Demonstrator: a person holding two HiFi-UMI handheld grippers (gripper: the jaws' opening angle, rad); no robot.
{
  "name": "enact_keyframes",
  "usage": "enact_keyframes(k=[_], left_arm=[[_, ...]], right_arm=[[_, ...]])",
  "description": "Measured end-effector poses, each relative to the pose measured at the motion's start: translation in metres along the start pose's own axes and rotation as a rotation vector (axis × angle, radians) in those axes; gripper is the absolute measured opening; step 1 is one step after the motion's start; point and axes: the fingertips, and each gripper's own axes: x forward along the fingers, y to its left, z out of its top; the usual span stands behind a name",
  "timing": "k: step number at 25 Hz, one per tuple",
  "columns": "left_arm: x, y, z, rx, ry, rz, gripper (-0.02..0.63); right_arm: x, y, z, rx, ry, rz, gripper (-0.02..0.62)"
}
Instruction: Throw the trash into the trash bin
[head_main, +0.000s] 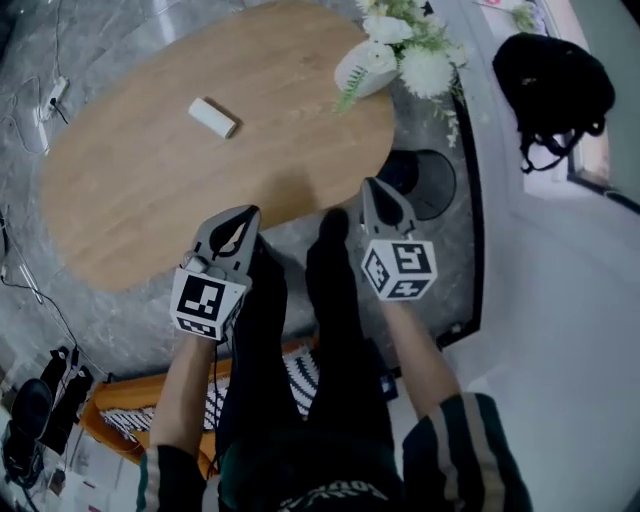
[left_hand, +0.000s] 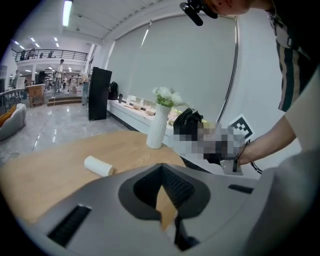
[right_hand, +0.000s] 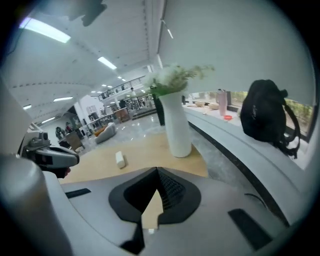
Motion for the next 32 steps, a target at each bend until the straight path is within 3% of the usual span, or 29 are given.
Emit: enact_keyframes(k=[18,23,27,32], left_arm=[[-0.092,0.072,-0.047,-0.155,-0.086,0.182,0.0],[-0.108,0.087,-0.059,-0.189,-0.096,0.218,0.0],[-0.115,0.098,-0.071,-0.206,-0.098,0.232,0.0],[-0.12,0.11,-0.081,-0.225,-0.096,0.245,0.0]], right_arm=[[0.047,0.173,0.033,-0.403,-0.018,0.267,0.002],[0.06,0.211,0.032,-0.432,0.028,0.328,0.004],[0.078,0.217,0.029,-0.454,0.044,0.311,0.136],[0.097,0.229,0.031,-0.47,0.069,0.319,0.158]])
